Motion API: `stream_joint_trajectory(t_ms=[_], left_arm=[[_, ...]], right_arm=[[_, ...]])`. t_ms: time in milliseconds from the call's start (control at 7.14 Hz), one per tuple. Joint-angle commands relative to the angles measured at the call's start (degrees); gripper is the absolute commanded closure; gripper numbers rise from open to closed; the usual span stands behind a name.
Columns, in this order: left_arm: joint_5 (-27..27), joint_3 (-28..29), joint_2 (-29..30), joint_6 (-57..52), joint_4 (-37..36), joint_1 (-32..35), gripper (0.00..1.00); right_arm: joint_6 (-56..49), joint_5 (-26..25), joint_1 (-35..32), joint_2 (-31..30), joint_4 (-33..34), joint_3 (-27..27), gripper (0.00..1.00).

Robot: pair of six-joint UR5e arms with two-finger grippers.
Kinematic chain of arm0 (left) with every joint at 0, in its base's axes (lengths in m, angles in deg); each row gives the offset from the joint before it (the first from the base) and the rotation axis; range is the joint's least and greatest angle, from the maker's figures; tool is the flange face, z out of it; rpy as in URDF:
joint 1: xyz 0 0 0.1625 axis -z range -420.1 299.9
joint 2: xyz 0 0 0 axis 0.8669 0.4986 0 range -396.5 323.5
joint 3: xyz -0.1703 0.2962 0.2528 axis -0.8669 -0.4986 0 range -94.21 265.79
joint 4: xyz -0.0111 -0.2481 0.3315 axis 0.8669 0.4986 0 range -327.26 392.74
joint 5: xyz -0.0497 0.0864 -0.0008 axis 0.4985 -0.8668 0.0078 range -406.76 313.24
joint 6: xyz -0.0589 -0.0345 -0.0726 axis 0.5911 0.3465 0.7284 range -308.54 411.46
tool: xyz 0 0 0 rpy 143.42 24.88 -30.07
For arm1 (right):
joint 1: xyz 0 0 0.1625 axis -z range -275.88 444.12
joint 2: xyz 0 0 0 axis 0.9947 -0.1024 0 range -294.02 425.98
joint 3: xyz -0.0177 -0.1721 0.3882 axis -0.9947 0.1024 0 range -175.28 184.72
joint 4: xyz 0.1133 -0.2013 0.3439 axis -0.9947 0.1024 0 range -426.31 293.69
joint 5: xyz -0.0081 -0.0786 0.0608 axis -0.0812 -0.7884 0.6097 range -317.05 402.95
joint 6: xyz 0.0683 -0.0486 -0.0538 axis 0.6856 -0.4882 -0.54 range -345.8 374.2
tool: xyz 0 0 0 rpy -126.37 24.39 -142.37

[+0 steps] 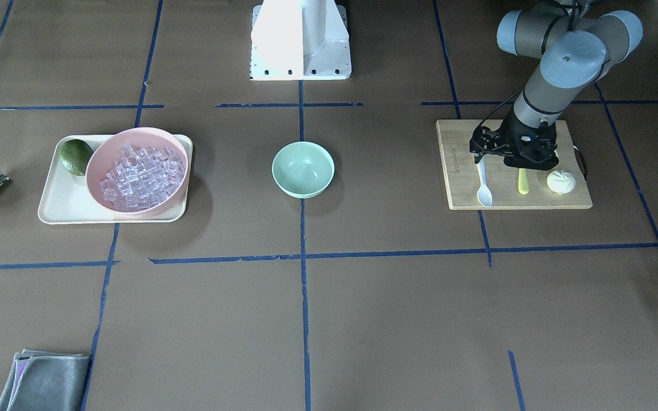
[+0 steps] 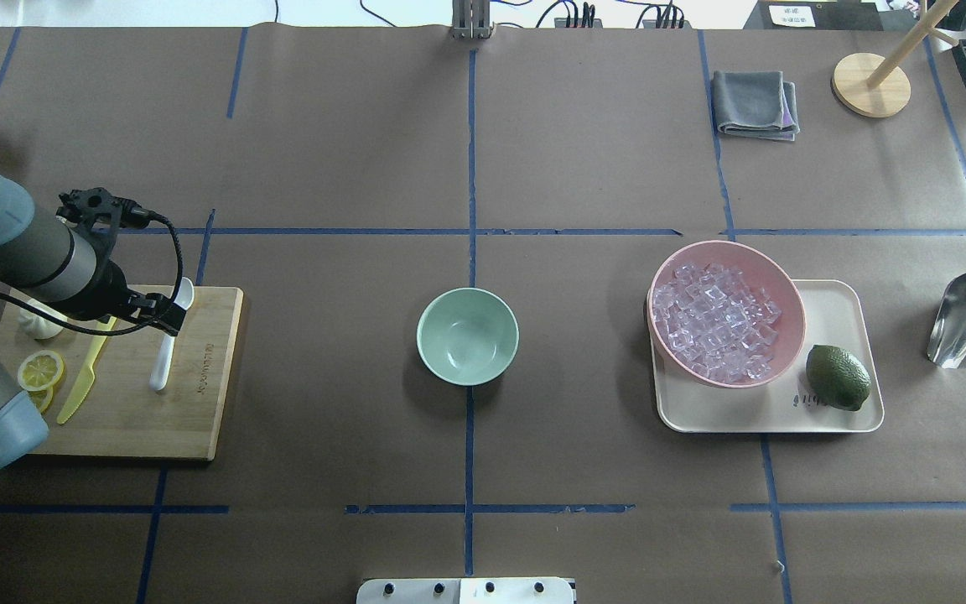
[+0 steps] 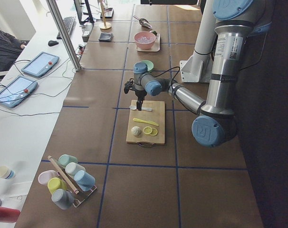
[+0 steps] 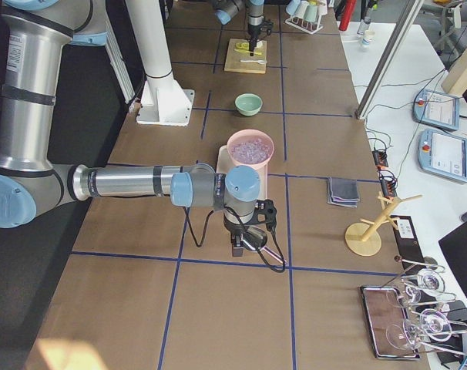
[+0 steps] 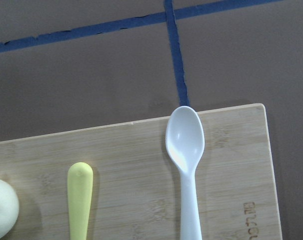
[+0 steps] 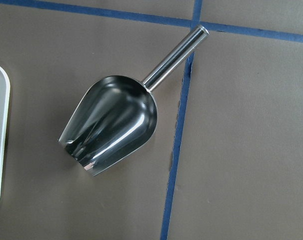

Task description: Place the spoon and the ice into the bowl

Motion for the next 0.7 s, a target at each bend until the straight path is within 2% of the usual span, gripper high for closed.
stream_joint_trajectory(t_ms=[0, 140, 560], left_arm=[[0.2, 3.3, 2.6, -0.2, 0.1, -0.1, 0.13], [0.3, 4.4, 2.7, -0.2, 1.8, -0.2, 0.21], [0.4, 6.2, 2.7, -0.2, 3.7, -0.2, 0.29]], right_arm=[[0.0, 0.0, -0.1, 0.0, 0.0, 0.0, 0.00], [0.0, 0.0, 0.0, 0.0, 0.0, 0.0, 0.00], [0.0, -0.1, -0.1, 0.0, 0.0, 0.0, 0.00]])
